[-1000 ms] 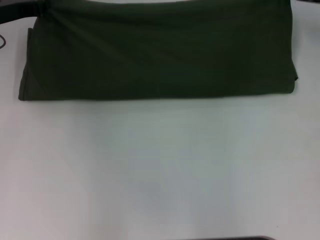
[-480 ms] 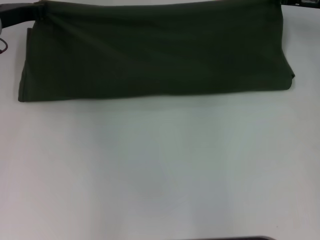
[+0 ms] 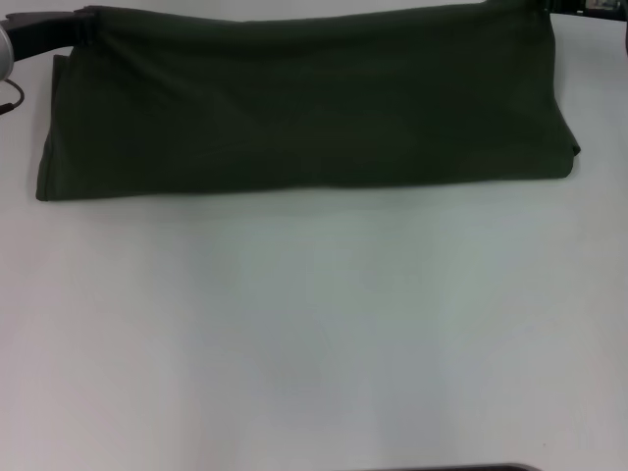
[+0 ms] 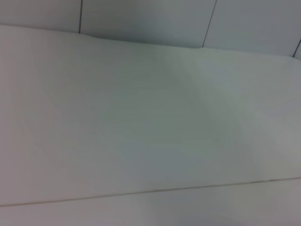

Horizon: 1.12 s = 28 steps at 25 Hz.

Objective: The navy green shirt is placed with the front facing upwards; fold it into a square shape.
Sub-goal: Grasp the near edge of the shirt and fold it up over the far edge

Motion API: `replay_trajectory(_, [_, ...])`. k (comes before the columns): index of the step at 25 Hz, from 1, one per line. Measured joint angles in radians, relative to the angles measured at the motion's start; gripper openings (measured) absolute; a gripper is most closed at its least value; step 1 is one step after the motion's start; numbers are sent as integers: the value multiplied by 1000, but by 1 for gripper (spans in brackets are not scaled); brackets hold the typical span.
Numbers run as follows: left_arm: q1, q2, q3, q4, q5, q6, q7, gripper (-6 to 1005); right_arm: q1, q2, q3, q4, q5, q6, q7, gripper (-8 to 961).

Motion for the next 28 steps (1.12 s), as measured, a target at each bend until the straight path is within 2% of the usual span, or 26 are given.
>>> replay_trajectory(8, [-1, -6, 0, 0, 0, -22, 2, 37, 0, 21, -13, 0, 0, 45, -10, 52])
replay_trajectory(28, [-1, -6, 15, 0, 0, -24, 11, 37, -8, 21, -6, -1, 2, 71, -2, 51])
